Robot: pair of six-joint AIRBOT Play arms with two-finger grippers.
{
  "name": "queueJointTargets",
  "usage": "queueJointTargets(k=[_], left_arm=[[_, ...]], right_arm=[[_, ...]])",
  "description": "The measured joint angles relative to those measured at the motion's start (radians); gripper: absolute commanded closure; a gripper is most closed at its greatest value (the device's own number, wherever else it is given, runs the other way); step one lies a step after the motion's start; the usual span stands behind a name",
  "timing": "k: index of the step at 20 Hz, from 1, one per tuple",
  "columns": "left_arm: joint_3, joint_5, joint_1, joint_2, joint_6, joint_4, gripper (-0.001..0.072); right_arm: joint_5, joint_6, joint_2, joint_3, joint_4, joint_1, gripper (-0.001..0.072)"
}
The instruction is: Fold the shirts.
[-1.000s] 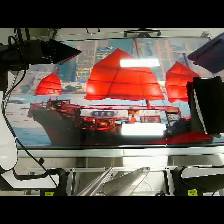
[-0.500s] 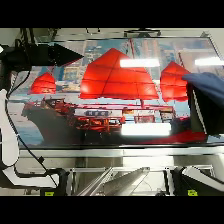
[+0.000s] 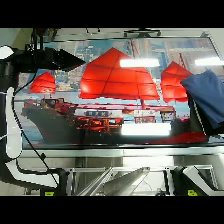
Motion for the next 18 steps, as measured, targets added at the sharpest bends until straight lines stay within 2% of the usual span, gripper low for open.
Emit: queueJointTargets(k=[1,2,4,6,7,9,13,18], left_arm=[[0.0,-0.004,0.0,-0.001,0.0,-0.016,0.0697],[0.0,-0.005,0.0,-0.002,0.0,-0.035,0.0697],[0.0,-0.018,0.0,0.0,0.0,-0.068,0.0699],[0.0,-0.029,0.0,0.012,0.0,-0.085,0.0702],[0.0,-0.044,0.0,0.023,0.0,-0.09,0.0705],[0.0,-0.056,-0.002,0.062,0.0,-0.063,0.0705],[-0.043,-0.061,-0.043,0.207,-0.009,0.157,0.0705],[-0.399,0.072,-0.159,0.501,-0.019,0.362,0.0704]], right_arm=[[0.016,0.008,0.016,0.012,0.035,0.001,0.002],[0.031,0.011,0.037,0.022,0.083,0.01,0.0058],[0.041,0.011,0.088,0.033,0.178,0.05,0.0483],[0.049,-0.01,0.137,0.039,0.254,0.117,0.0651],[0.049,-0.03,0.169,0.04,0.29,0.174,0.0688],[0.047,-0.078,0.225,0.041,0.338,0.288,0.0688],[-0.006,-0.158,0.349,0.0,0.374,0.534,0.0688],[-0.068,-0.198,0.536,-0.228,0.362,0.772,0.0688]])
